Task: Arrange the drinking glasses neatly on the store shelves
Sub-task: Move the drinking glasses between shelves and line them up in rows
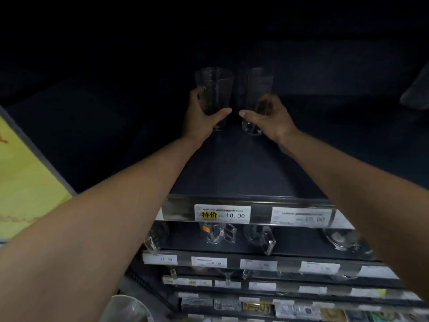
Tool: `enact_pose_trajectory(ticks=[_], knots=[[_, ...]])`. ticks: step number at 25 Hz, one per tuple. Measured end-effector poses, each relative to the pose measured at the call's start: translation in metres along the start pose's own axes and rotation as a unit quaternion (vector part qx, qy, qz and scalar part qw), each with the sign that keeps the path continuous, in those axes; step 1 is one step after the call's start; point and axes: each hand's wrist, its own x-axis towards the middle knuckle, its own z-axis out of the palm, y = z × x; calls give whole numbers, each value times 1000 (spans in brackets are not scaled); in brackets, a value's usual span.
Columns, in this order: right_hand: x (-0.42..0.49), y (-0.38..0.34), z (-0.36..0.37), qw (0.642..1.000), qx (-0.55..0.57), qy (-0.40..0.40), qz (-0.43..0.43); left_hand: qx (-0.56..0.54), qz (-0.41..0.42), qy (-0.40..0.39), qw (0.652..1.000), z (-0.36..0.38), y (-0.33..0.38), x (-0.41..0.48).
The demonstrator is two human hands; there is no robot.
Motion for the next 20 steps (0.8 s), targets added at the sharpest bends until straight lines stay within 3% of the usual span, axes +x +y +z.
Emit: enact_pose_trajectory(ticks=[10, 20], knots=[[59, 11, 35, 999, -28, 43, -5, 25, -48, 108, 993, 16, -7, 40], [108, 12, 56, 967, -242, 60, -57, 61, -80, 137, 985, 23, -20, 81]])
